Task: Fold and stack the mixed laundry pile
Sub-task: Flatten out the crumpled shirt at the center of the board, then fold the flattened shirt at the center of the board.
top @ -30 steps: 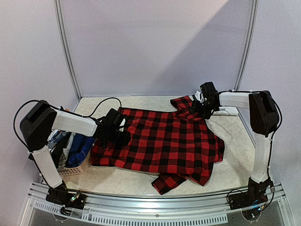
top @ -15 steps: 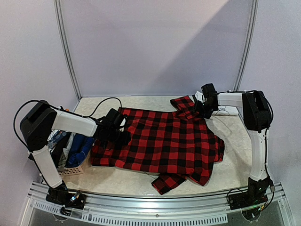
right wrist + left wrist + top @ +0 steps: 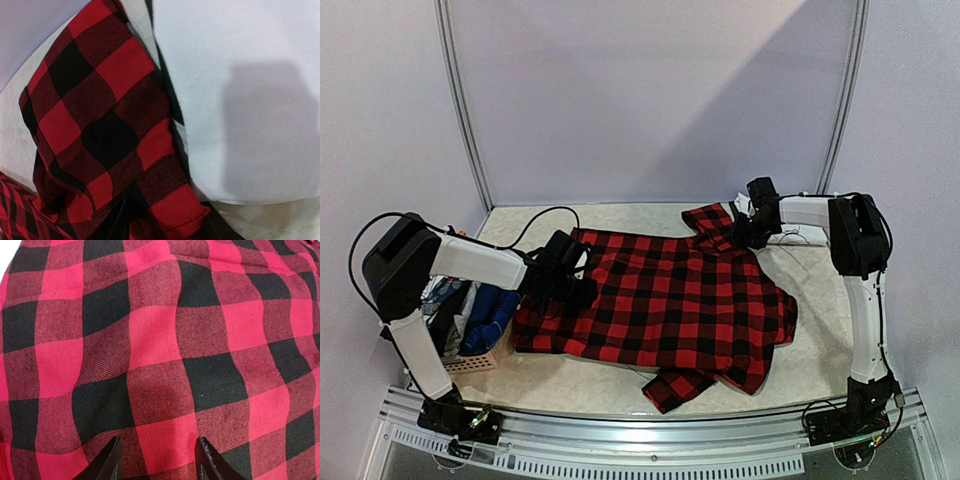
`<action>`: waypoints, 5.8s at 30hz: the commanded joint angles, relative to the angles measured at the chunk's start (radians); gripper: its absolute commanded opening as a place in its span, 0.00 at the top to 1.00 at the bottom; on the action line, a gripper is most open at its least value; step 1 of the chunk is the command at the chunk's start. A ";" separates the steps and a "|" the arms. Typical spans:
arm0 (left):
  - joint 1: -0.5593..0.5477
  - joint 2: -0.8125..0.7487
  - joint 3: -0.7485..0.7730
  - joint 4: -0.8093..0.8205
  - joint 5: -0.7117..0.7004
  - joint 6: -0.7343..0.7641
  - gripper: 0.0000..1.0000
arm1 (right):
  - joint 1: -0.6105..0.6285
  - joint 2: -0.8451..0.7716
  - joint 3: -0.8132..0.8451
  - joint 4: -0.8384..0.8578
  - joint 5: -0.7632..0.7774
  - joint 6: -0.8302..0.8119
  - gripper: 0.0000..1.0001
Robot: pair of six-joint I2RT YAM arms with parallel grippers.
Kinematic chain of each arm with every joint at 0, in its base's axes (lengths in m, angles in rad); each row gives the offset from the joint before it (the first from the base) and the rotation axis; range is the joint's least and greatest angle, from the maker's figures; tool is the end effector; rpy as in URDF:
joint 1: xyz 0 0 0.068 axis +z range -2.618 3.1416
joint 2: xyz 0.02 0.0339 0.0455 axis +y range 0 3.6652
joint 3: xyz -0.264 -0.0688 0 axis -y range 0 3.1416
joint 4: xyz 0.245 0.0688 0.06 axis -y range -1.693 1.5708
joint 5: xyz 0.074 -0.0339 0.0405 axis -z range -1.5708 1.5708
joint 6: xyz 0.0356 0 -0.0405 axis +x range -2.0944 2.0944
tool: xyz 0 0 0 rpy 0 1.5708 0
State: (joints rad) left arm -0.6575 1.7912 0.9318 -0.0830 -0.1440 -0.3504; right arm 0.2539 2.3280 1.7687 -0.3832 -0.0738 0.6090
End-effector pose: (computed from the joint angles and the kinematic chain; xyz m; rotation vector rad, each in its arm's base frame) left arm 0.2780 -0.2082 0.1363 0.3263 2.4937 -0.2357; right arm 0.4883 0.1294 0.1376 0.4230 2.5318 0.4348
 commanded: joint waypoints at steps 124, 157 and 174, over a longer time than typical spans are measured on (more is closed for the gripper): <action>-0.092 0.030 -0.097 0.129 0.025 -0.092 0.55 | 0.182 -0.432 -0.645 -0.063 -0.067 -0.050 0.17; -0.345 -0.182 -0.013 -0.077 -0.048 0.148 0.48 | 0.119 -0.609 -0.547 -0.158 -0.071 -0.112 0.18; -0.667 -0.062 0.044 -0.051 0.016 0.451 0.48 | 0.161 -0.970 -0.774 -0.147 0.018 -0.114 0.17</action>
State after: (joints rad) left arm -1.2736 1.6676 0.9379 -0.1364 -0.1383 -0.0021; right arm 0.4080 1.4322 1.0382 -0.5240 -0.0944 0.5068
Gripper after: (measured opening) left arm 0.531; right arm 0.826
